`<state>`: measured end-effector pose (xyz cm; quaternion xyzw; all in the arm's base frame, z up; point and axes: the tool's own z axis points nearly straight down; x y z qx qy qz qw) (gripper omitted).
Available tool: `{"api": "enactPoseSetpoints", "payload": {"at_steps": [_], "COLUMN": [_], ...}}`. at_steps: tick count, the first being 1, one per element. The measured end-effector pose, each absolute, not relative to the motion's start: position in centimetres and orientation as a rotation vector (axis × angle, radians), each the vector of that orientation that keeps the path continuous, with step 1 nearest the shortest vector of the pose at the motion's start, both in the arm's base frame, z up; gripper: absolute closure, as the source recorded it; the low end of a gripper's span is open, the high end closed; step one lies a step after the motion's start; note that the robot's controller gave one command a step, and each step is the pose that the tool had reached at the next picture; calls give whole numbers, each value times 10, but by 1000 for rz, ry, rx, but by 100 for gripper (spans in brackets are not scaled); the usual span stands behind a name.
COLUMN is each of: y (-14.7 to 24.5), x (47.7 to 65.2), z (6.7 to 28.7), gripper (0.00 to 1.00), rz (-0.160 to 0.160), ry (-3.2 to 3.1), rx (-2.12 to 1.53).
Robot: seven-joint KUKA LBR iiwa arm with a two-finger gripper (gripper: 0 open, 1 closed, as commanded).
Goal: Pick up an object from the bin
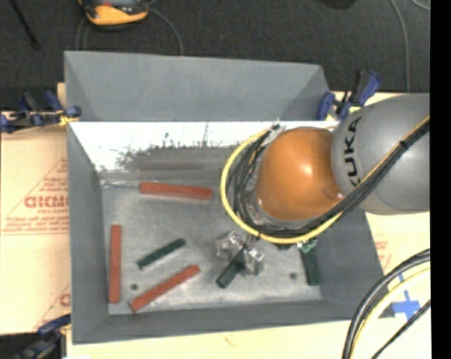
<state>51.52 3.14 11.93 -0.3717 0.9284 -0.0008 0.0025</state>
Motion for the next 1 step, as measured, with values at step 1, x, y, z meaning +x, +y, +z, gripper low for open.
{"api": "enactPoseSetpoints", "payload": {"at_steps": [1], "y": [31], "x": [514], "z": [128], "gripper": [100], "rz": [2], "ry": [2919], "rx": [-1168]}}
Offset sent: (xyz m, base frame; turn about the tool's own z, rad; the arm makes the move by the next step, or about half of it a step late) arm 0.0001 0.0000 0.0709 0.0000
